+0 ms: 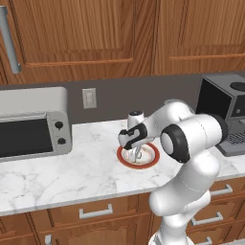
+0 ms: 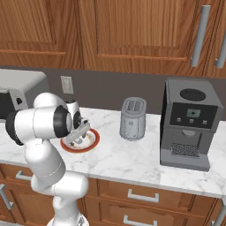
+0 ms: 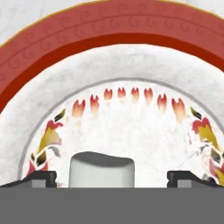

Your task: Pick up the marshmallow and place it in the cup of hot chocolate on the dining counter.

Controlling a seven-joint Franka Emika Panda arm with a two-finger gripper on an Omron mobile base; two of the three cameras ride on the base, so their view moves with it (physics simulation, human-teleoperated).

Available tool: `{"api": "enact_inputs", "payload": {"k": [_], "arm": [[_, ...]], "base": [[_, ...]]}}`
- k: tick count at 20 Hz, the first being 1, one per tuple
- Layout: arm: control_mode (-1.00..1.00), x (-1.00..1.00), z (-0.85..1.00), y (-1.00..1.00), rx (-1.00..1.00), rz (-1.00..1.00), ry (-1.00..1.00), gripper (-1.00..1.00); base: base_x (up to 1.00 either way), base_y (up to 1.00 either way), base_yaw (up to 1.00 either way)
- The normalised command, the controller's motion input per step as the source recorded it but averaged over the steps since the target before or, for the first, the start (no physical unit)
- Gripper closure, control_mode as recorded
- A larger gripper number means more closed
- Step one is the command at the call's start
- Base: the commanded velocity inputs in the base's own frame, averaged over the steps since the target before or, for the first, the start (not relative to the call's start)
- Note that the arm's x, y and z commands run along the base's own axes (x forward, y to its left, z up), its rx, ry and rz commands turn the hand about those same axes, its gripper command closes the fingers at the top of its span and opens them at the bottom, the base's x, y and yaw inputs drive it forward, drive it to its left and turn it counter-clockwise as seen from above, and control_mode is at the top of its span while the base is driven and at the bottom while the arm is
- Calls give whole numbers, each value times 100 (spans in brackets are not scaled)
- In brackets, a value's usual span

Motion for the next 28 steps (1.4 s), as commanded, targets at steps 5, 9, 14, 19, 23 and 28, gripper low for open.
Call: {"api": "enact_inputs", "payload": {"k": [5,9,14,19,23,28], "arm": [[-100,2,-17,0,0,3,0,100],[-100,0,0,0,0,0,0,100],[-100,0,0,0,0,0,0,100],[-100,0,-22,0,0,0,1,100],[-100,-4,-23,-4,3,0,0,100],[-100,-37,33,-14,13,-4,-5,100]], "base": [[0,0,0],[0,0,0],[0,0,0],[0,0,0],[0,0,0],[0,0,0]]}}
